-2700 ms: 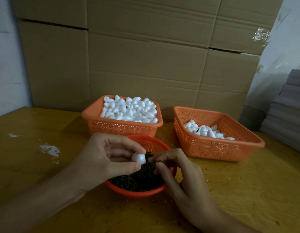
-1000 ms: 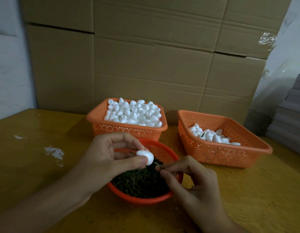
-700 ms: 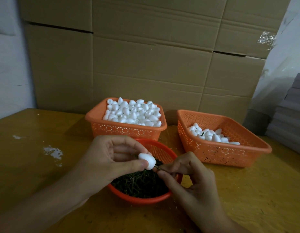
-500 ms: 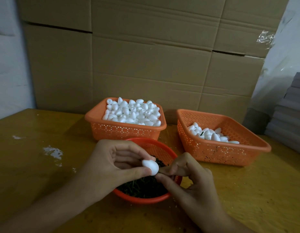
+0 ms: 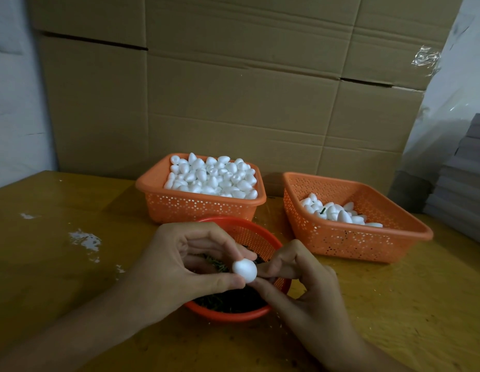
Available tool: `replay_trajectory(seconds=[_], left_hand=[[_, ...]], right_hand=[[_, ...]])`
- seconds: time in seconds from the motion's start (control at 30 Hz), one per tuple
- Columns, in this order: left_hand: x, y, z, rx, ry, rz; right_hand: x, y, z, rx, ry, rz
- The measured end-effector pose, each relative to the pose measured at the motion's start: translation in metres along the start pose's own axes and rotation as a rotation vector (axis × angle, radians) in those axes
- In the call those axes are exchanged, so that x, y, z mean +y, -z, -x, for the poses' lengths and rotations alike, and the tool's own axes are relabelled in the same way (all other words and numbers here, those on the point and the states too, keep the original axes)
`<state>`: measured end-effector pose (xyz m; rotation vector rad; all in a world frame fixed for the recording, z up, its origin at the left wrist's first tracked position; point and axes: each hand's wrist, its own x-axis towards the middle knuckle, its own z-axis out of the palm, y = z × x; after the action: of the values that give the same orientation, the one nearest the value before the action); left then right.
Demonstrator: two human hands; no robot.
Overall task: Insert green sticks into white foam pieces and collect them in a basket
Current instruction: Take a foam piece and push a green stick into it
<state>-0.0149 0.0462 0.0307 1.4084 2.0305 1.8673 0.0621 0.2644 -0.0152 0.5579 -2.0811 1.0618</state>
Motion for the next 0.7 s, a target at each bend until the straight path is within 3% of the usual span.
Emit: replay_trajectory(seconds=[0.23, 0.43, 0.5, 0.57, 0.7], left_hand=[[-0.004, 0.000, 0.000, -0.006, -0.016, 0.003], [-0.006, -0.007, 0.005, 0.091, -0.091, -0.052], [-0.008, -0.008, 0.008, 0.145, -0.126, -0.195], [-0.011, -0.006, 0.012, 0.152, -0.157, -0.487], [-0.012, -0.002, 0.015, -0.018, -0.072, -0.739]], right_hand=[[-0.001, 0.000, 0.000, -0.005, -0.014, 0.015], [-0.001, -0.001, 0.002, 0.038, -0.021, 0.049], [-0.001, -0.002, 0.001, 0.053, -0.023, 0.067], [-0.001, -0.003, 0.001, 0.052, -0.025, 0.073], [-0.001, -0.004, 0.003, 0.031, -0.028, 0.077]])
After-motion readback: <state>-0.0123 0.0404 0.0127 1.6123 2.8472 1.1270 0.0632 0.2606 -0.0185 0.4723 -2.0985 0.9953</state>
